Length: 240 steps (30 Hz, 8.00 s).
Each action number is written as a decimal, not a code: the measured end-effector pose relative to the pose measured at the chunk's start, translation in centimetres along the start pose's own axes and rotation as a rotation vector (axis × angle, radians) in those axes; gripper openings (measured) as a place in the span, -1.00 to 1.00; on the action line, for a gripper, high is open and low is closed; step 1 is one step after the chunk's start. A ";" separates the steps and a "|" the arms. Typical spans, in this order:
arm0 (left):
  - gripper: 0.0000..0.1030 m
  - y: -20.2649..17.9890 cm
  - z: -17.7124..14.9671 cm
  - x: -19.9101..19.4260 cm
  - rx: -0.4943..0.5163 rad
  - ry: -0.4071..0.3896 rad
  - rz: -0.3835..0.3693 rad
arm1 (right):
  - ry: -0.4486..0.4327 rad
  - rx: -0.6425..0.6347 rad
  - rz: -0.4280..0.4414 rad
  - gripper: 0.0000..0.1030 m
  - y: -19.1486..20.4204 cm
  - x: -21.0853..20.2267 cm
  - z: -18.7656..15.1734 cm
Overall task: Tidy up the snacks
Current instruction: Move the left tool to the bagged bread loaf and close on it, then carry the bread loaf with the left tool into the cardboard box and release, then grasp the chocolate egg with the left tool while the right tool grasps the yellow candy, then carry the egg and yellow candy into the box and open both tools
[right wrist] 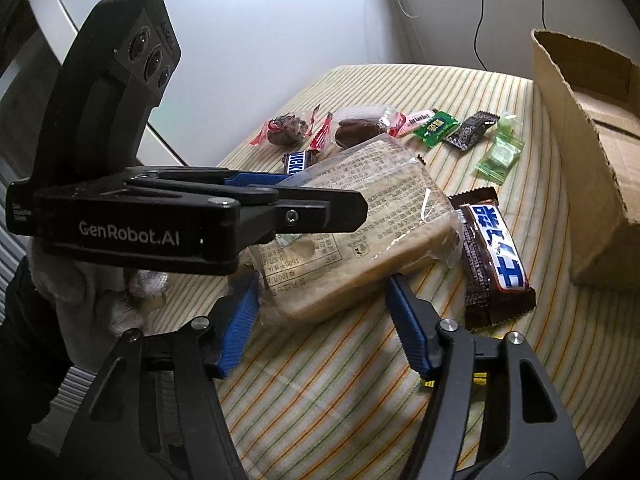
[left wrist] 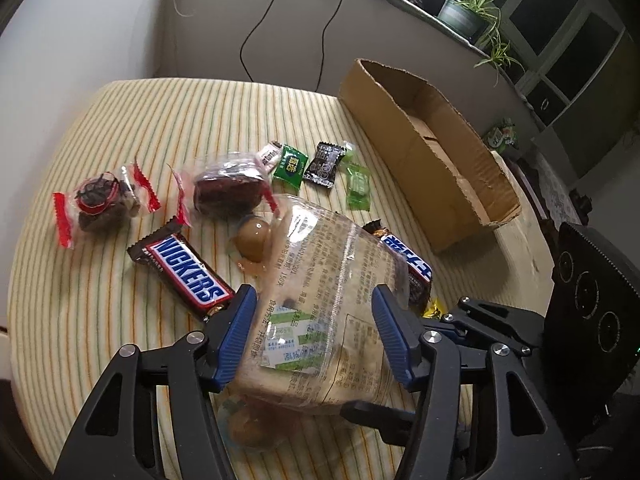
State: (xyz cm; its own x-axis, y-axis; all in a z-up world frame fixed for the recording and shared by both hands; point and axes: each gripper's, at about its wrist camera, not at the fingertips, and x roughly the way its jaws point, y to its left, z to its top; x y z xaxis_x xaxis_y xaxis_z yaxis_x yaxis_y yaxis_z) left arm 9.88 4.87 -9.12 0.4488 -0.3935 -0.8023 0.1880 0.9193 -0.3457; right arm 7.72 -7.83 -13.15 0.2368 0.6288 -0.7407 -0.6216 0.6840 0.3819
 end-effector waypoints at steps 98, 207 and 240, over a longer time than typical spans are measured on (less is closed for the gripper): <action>0.20 -8.0 1.5 -4.6 0.051 -0.335 0.186 | -0.165 -0.243 -0.222 0.79 -9.4 -13.8 0.5; -0.43 -11.0 8.2 5.3 0.120 -0.308 0.110 | -0.154 -0.064 -0.352 -0.45 -18.0 -9.3 9.2; -0.34 -14.1 10.8 9.5 0.187 -0.244 0.107 | -0.128 0.004 -0.412 0.48 -23.7 -8.8 10.2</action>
State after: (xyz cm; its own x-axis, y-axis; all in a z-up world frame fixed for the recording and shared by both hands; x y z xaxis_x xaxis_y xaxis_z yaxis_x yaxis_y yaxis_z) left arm 20.94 -11.84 -6.64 0.6667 -0.3027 -0.6811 0.2752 0.9492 -0.1524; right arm 28.00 -25.79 -10.08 0.5550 0.3435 -0.7576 -0.4527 0.8888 0.0713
